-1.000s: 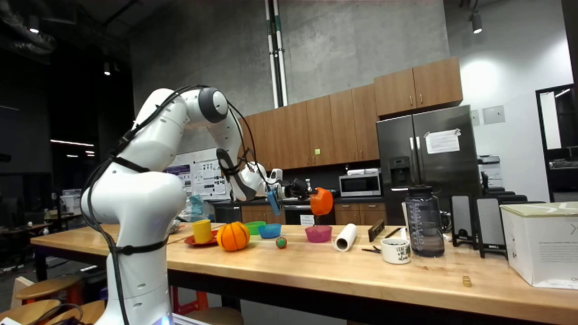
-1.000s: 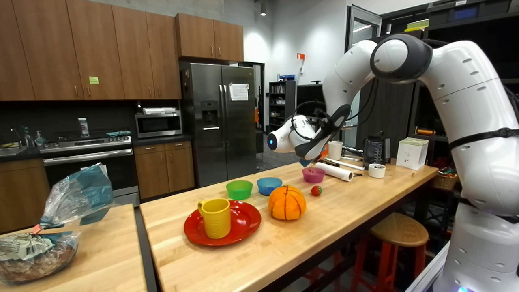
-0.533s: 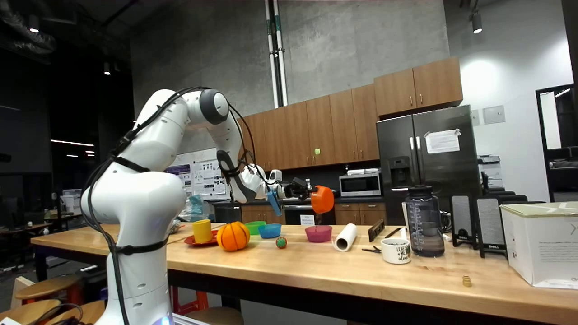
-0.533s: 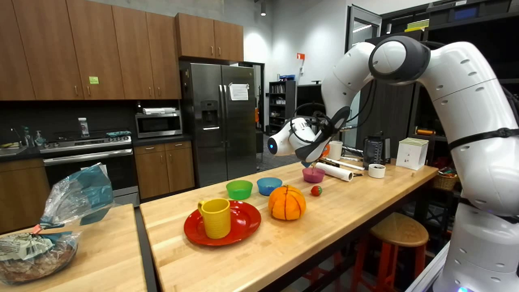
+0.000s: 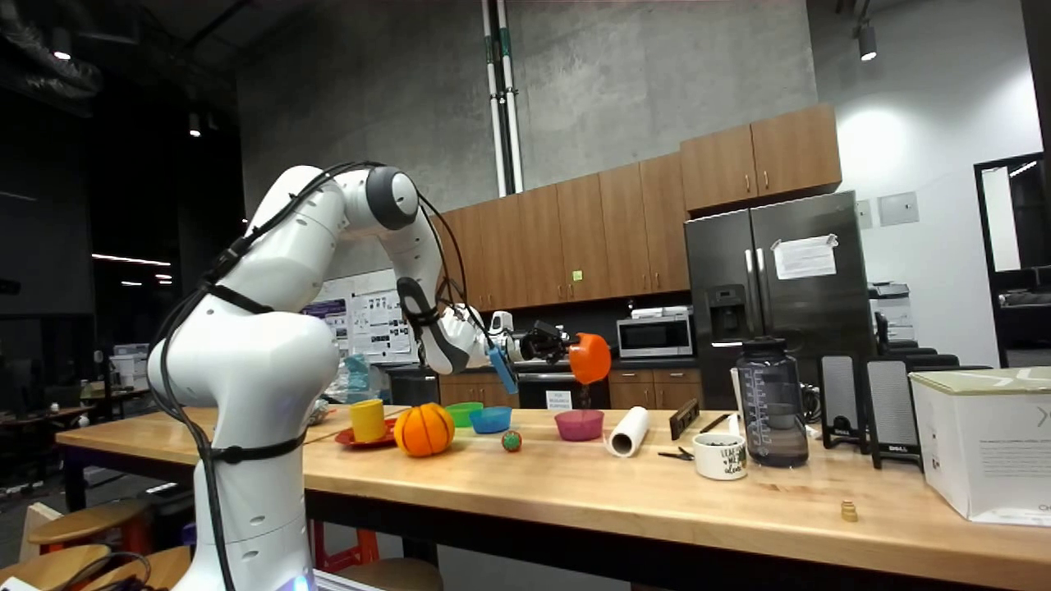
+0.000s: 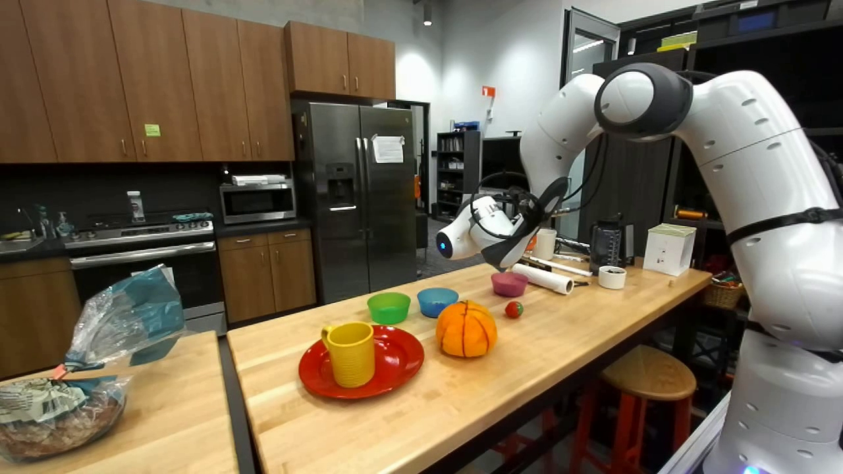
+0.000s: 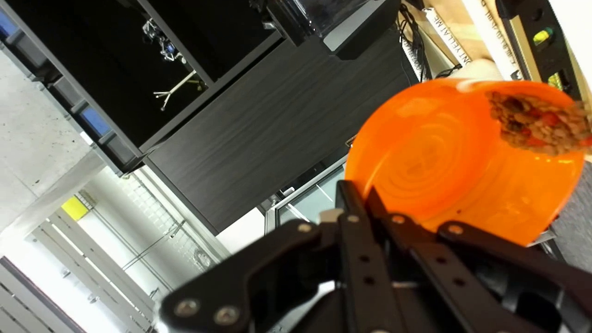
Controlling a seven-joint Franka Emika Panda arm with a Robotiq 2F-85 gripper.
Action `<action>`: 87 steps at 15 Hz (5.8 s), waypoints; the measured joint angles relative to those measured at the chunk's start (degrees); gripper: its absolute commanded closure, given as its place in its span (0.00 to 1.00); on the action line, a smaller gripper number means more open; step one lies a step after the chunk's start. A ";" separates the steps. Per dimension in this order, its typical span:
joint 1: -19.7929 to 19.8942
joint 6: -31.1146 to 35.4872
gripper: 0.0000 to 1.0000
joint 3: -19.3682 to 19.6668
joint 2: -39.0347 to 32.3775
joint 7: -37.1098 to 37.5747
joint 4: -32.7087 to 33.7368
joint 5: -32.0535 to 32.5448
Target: Pour the contents in the orange bowl into the purple bowl.
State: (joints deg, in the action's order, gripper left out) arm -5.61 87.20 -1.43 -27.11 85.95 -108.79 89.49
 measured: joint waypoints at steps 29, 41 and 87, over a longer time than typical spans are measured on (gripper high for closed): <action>2.23 9.89 0.99 -4.69 3.76 3.58 0.50 -8.47; 3.99 41.36 0.99 -3.74 7.79 0.10 1.13 -32.25; 4.65 50.43 0.00 4.30 6.88 -53.48 3.33 -89.41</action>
State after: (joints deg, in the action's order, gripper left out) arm -0.96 137.63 2.87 -20.23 32.47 -105.46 0.09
